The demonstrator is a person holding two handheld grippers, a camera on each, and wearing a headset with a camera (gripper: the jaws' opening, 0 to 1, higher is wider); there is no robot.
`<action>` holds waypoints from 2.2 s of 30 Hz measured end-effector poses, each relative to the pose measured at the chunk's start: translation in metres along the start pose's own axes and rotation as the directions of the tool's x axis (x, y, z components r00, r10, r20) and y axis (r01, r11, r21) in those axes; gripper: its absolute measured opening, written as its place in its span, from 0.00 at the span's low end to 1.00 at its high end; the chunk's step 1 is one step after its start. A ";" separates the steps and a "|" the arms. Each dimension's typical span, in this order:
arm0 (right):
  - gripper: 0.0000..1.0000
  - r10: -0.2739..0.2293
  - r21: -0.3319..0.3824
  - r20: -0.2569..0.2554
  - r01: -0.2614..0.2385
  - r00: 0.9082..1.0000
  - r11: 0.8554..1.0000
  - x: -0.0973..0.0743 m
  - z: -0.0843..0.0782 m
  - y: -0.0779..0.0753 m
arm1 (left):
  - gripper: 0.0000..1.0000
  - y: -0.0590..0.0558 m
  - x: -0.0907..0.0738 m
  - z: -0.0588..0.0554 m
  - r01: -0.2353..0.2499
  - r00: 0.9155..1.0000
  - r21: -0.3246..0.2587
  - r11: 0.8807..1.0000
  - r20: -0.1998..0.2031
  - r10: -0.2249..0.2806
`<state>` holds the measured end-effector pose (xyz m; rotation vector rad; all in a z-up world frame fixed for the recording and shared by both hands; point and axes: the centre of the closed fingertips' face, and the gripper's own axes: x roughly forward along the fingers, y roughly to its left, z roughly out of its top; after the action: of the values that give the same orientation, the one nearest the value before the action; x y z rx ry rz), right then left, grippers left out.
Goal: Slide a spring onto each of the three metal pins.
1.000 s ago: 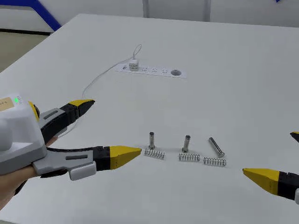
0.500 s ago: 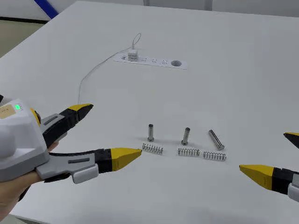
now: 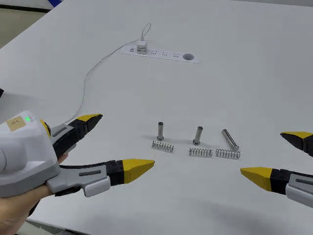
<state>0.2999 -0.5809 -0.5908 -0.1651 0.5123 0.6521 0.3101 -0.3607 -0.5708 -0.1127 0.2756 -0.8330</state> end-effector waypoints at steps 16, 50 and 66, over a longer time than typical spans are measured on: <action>0.66 -0.020 -0.030 -0.038 0.019 0.999 0.999 0.015 -0.004 -0.021 | 1.00 0.006 -0.001 -0.016 -0.043 0.999 -0.033 0.999 0.024 0.044; 0.41 -0.078 -0.042 -0.192 0.071 0.978 0.997 0.105 -0.023 -0.063 | 1.00 -0.002 0.005 -0.036 -0.012 0.999 -0.069 0.998 -0.042 0.009; 0.19 -0.061 0.065 -0.302 0.085 0.951 0.994 0.130 -0.048 -0.064 | 1.00 -0.004 0.006 -0.038 -0.013 0.998 -0.051 0.999 -0.054 0.010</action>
<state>0.4078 -0.5759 -0.6984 -0.2106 0.8196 0.5356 0.3006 -0.3672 -0.6075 -0.1367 0.3480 -0.8185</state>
